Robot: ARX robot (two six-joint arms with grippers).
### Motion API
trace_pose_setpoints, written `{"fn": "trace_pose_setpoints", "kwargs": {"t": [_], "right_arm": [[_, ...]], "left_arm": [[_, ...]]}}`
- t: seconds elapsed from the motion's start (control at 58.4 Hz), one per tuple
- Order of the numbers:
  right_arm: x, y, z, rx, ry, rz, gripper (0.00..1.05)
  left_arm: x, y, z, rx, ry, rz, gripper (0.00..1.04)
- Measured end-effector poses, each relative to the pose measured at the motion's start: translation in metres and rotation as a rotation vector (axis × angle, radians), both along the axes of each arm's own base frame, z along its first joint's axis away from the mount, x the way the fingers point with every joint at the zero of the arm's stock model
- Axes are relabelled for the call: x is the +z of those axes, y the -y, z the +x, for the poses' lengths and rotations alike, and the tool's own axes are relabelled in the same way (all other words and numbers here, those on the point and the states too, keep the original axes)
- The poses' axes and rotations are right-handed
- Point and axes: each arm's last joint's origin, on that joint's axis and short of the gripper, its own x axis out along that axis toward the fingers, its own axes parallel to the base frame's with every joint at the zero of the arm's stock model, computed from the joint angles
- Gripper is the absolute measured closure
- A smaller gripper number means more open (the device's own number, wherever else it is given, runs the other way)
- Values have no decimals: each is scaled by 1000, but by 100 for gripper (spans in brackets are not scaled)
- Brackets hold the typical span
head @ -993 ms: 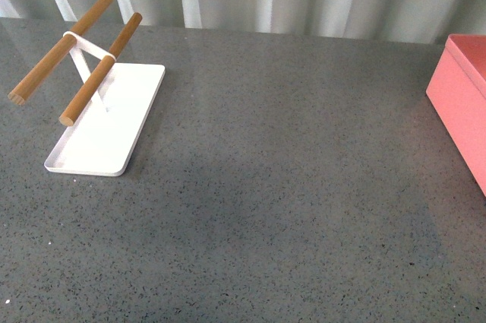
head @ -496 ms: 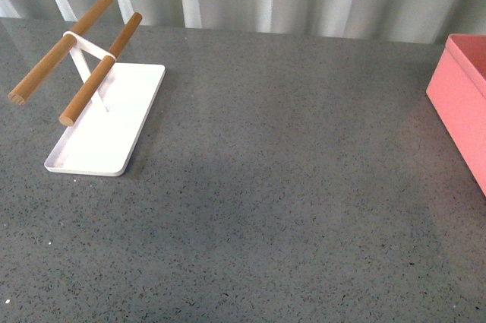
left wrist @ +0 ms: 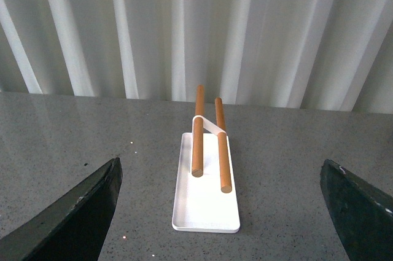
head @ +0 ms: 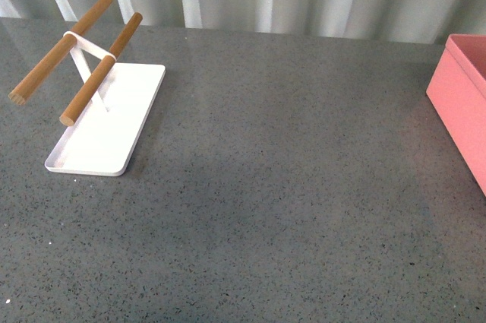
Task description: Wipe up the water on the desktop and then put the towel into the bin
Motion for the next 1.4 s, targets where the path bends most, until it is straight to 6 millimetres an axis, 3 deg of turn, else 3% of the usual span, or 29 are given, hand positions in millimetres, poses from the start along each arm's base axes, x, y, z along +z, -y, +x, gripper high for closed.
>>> {"fn": "trace_pose_setpoints", "kwargs": {"t": [0.051,0.394,0.514,0.599,0.685,0.805,0.924,1.164,1.404], "right_arm": [[0,0,0,-1,0,1,5],[0,0,0,0,1,0,7],[-22,-9,-9,62,454,229,25],[-34,-23,-31,85,721,251,40],[-31,-36,-54,111,898,244,54],[-27,-50,-81,126,988,250,73],[-46,-63,-112,110,950,263,102],[-58,-78,-155,116,958,265,101],[-65,-92,-182,118,954,266,101]], "left_arm": [[0,0,0,0,0,0,7],[0,0,0,0,0,0,7],[0,0,0,3,0,0,7],[0,0,0,0,0,0,7],[0,0,0,0,0,0,7],[0,0,0,0,0,0,7],[0,0,0,0,0,0,7],[0,0,0,0,0,0,7],[0,0,0,0,0,0,7]]}}
